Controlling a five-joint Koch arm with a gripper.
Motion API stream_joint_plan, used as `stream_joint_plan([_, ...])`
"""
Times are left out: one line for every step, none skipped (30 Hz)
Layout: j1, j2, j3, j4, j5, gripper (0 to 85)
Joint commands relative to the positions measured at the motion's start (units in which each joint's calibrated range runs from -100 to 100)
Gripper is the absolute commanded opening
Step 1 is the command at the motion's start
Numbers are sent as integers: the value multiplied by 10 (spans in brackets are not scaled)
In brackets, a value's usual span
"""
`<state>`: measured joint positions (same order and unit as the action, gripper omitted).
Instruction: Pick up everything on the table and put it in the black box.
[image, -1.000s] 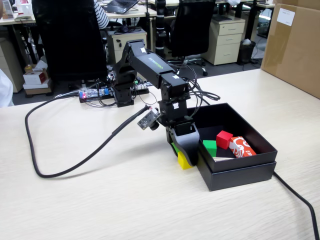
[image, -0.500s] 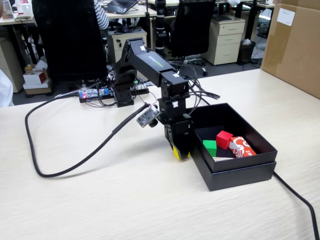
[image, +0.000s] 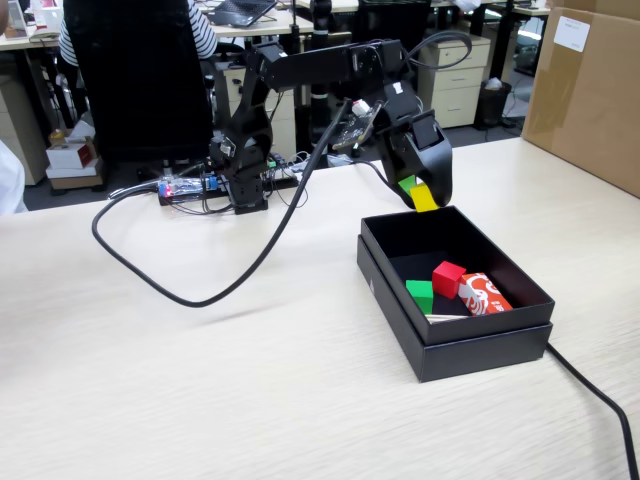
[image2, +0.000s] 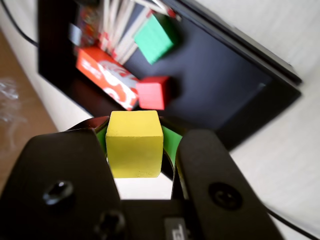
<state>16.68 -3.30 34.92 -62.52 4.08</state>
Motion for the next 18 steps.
stream_joint_plan([11, 83, 29, 4, 0, 11])
stream_joint_plan([11, 113, 19, 4, 1, 12])
stream_joint_plan([11, 118, 15, 4, 1, 12])
stream_joint_plan([11, 122, 11, 4, 1, 13])
stream_joint_plan([11, 123, 10, 4, 1, 13])
stream_joint_plan([11, 130, 6, 4, 1, 13])
stream_joint_plan([10, 133, 6, 4, 0, 13])
stream_joint_plan([10, 136, 5, 4, 0, 13])
stream_joint_plan([10, 139, 4, 4, 1, 13])
stream_joint_plan([10, 143, 0, 4, 1, 15])
stream_joint_plan([10, 145, -6, 4, 1, 57])
stream_joint_plan([10, 146, -19, 4, 1, 124])
stream_joint_plan([10, 147, -29, 4, 1, 138])
stream_joint_plan([10, 147, -37, 4, 1, 138])
stream_joint_plan([10, 147, -44, 4, 2, 140])
stream_joint_plan([10, 146, -73, 4, 3, 297])
stream_joint_plan([10, 146, -79, 4, 3, 335])
stream_joint_plan([10, 145, -84, 4, 3, 360])
